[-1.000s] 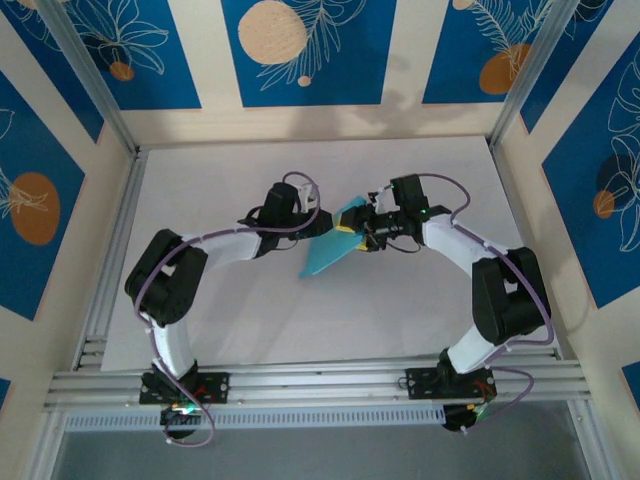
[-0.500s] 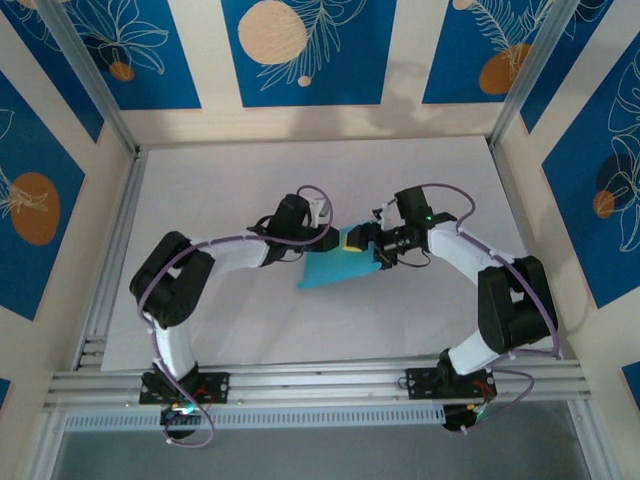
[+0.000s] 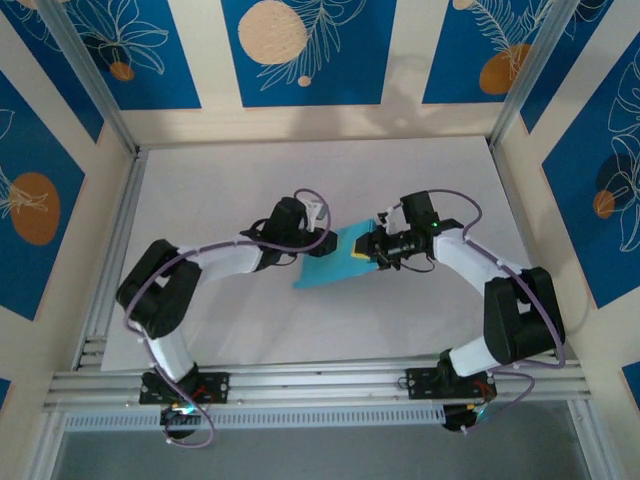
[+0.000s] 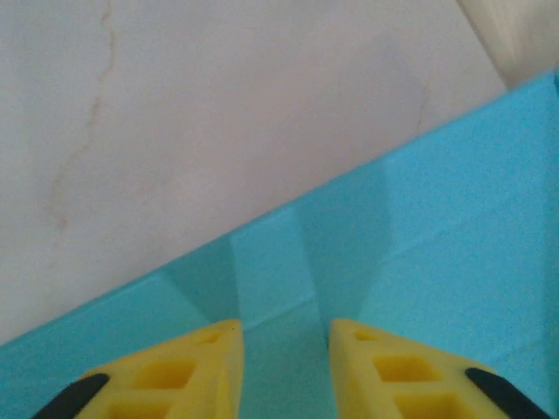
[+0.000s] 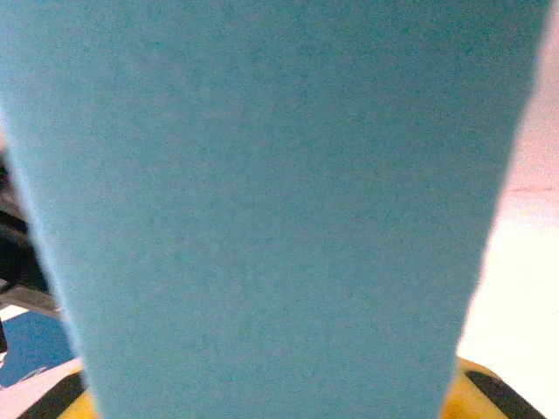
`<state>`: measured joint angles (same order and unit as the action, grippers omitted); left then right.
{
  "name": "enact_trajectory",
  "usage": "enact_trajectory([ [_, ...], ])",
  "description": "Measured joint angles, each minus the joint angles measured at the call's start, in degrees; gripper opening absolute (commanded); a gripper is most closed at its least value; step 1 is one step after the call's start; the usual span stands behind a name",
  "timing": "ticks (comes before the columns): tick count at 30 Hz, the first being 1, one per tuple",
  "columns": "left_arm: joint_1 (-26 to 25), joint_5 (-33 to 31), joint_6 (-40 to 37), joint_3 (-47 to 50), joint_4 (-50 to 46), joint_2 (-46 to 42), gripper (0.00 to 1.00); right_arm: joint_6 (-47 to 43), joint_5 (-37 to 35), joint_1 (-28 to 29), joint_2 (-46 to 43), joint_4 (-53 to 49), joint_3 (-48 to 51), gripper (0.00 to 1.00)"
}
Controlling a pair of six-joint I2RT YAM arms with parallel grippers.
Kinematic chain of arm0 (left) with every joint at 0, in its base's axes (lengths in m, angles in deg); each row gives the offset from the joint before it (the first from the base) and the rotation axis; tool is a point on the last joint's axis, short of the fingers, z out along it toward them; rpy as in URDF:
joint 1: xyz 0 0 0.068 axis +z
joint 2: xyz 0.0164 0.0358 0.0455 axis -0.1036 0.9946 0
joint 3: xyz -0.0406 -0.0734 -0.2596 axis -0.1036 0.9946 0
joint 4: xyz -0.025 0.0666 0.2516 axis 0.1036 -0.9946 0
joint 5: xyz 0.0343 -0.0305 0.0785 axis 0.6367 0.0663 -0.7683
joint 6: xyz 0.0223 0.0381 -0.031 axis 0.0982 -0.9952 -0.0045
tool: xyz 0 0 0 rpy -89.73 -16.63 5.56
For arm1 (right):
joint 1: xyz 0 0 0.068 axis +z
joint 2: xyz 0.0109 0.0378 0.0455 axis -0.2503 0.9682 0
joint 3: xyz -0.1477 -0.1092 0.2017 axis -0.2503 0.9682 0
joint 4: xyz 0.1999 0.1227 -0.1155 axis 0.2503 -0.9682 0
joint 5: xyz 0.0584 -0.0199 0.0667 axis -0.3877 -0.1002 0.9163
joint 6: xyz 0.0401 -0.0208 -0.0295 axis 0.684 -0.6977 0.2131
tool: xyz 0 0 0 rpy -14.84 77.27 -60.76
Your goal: Fold the paper box
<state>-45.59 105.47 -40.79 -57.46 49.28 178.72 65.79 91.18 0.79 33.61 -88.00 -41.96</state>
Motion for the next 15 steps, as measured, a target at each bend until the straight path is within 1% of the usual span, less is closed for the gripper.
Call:
enact_trajectory([
  [1, 0.0, -0.9, -1.5, 0.4, -0.9, -1.4, 0.46, 0.4, 0.3, -0.2, -0.2, 0.3, 0.0, 0.26],
  [4, -0.1, -3.2, -9.8, 1.1, -3.9, -7.8, 0.56, 2.0, 1.4, -0.8, -0.3, 1.2, 0.2, 0.25],
  [8, -0.9, -4.0, -24.9, 1.7, -4.9, -16.5, 0.71, 4.7, 2.6, -1.4, -0.3, 2.0, 0.8, 0.26],
  [11, -3.6, -5.6, -36.9, 4.1, -4.9, -21.5, 0.82, 7.5, 3.6, -1.8, -0.5, 2.8, 1.0, 0.25],
  [15, -8.3, -8.4, -51.2, 7.9, -5.2, -23.9, 0.85, 11.8, 5.3, -2.4, -1.5, 4.7, 1.1, 0.25],
])
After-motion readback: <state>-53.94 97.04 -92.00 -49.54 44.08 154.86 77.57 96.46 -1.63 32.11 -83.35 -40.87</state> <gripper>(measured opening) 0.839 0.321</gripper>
